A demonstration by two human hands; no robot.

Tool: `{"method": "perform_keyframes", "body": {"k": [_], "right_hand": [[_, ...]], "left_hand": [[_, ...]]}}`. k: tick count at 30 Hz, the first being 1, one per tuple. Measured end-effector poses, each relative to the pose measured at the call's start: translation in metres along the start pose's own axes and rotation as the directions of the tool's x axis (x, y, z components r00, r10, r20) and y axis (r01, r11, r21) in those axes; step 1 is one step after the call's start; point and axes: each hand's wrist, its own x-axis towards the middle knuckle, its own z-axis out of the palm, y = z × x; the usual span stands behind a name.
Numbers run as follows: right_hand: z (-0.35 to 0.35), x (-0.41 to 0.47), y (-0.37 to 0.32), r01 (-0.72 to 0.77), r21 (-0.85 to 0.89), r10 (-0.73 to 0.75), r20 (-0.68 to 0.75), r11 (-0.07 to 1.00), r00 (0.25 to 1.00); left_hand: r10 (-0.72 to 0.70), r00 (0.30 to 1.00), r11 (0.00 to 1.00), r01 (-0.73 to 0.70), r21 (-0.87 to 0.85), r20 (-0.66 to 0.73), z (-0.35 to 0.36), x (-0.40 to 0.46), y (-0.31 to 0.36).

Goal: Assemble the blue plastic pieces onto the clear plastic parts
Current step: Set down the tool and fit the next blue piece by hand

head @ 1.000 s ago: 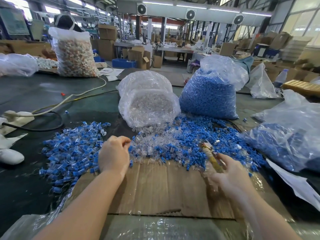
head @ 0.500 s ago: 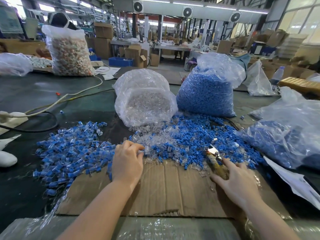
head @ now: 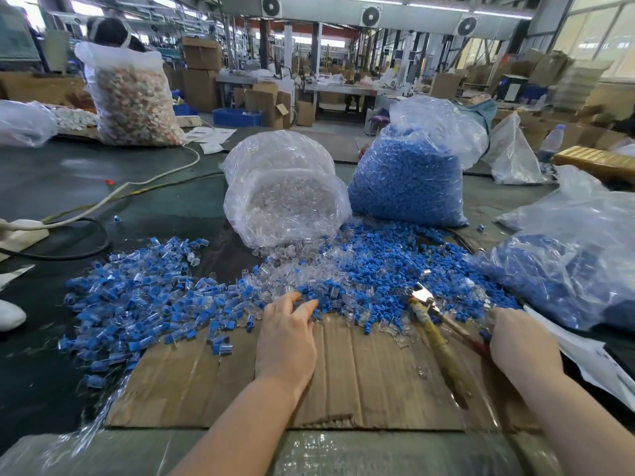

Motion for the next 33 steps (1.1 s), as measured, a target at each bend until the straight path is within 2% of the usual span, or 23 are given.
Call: {"method": "perform_keyframes", "body": {"k": [9,12,16,20,23,26,33], "right_hand": [[-0.01,-0.002,-0.01,0.024,0.143,-0.005,-0.13,0.989,0.991],[-0.017,-0.006,-0.023,0.081,0.222,-0.035,-0.203,0.972,0.979],[-0.028,-0.021,-0.057,0.282,0.425,-0.155,-0.308,0.86,0.939],[-0.024,-0.044,-0.1,0.424,0.551,-0.292,-0.314,0.719,0.903],[-0.01,-0.057,-0.125,0.469,0.547,-0.344,-0.321,0.693,0.882],[0.005,-0.064,-0.136,0.46,0.509,-0.354,-0.295,0.728,0.887],[0.014,-0.069,-0.139,0.421,0.519,-0.314,-0.285,0.744,0.906]], "left_hand": [[0.028,0.999,0.987,-0.031,-0.158,-0.021,-0.004,-0.003,0.001],[0.016,1.0,0.98,-0.02,-0.199,-0.023,-0.006,-0.004,0.002],[0.047,0.999,0.976,-0.049,-0.21,-0.012,-0.006,-0.004,0.002],[0.069,0.997,0.977,-0.073,-0.199,-0.025,-0.007,-0.005,0.003],[0.047,0.997,0.977,-0.059,-0.203,-0.065,-0.008,-0.008,0.004],[0.014,0.996,0.985,-0.028,-0.171,-0.087,-0.009,-0.009,0.002],[0.033,0.992,0.987,-0.052,-0.151,-0.123,-0.008,-0.009,0.004]]}}
